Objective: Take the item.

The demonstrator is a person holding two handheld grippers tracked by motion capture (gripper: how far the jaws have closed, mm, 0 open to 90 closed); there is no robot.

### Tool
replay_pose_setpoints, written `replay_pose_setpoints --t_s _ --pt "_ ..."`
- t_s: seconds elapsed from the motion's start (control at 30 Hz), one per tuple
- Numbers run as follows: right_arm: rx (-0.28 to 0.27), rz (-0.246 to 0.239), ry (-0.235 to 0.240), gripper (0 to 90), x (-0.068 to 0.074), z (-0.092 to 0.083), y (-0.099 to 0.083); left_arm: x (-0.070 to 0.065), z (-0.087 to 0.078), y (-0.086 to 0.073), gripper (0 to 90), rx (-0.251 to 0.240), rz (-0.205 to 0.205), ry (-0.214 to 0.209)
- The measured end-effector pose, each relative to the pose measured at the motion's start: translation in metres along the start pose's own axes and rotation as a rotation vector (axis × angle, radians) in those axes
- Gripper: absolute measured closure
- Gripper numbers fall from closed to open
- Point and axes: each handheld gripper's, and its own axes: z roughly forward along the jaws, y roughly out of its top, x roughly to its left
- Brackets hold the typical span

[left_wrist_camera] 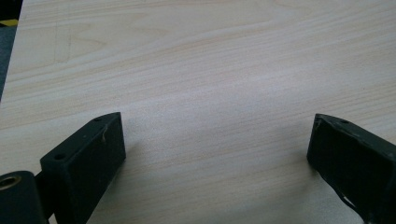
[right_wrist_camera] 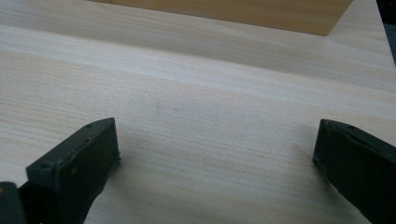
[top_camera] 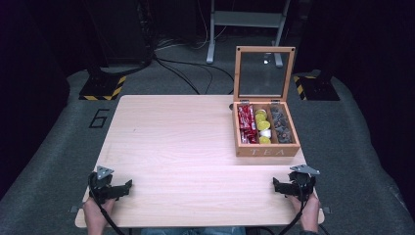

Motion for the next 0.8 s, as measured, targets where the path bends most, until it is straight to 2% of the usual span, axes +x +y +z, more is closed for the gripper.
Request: replay_pose_setpoints --t_s 0.17,0.27,0.63,0.8 --pt "-0.003 -0.023 0.005 0.0 0.0008 -0.0008 -0.0004 0.0 -0.0001 0.0 4.3 0.001 0.0 0.001" --pt "0.008 -0.003 0.01 0.0 0.0008 -0.0004 0.0007 -0.0001 -0.0001 -0.0001 4.3 0.001 0.0 0.001" --pt "0.027 0.002 0.002 0.8 0.0015 -0.0011 0.0023 0.0 -0.0001 0.0 4.3 0.001 0.001 0.001" --pt "0.026 0.005 0.018 1.9 0.0008 -0.0021 0.0029 -0.0001 -0.0001 0.0 4.2 0.001 0.0 0.001"
